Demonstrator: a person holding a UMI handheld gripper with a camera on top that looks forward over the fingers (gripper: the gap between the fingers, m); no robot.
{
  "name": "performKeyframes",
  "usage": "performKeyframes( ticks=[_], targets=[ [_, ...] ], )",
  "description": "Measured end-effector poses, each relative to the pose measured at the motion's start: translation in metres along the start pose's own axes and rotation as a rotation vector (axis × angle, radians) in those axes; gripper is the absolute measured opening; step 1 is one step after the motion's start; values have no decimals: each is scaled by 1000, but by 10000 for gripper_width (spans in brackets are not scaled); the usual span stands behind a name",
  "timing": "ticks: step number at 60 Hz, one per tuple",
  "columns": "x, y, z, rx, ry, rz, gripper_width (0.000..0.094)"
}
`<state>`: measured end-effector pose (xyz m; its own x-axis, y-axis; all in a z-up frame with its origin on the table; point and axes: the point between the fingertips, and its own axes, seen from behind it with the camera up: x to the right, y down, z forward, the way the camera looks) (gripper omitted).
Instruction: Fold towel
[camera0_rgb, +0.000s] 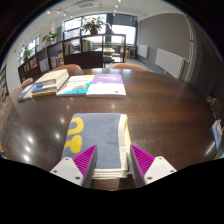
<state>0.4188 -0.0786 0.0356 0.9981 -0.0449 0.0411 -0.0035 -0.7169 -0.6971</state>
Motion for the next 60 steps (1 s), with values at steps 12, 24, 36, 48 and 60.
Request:
performKeyframes(
  ticks=[12,24,36,48,60],
  targets=[
    [-9,-15,-33,24,-15,-78,731],
    [-30,-76,-130,160,-23,-76,738],
    [-60,-83,-217,248,-30,-67,736],
    [-110,-49,-272,256,-67,-51,735],
    [-156,-14,-305,255,-134,-34,737]
  ],
)
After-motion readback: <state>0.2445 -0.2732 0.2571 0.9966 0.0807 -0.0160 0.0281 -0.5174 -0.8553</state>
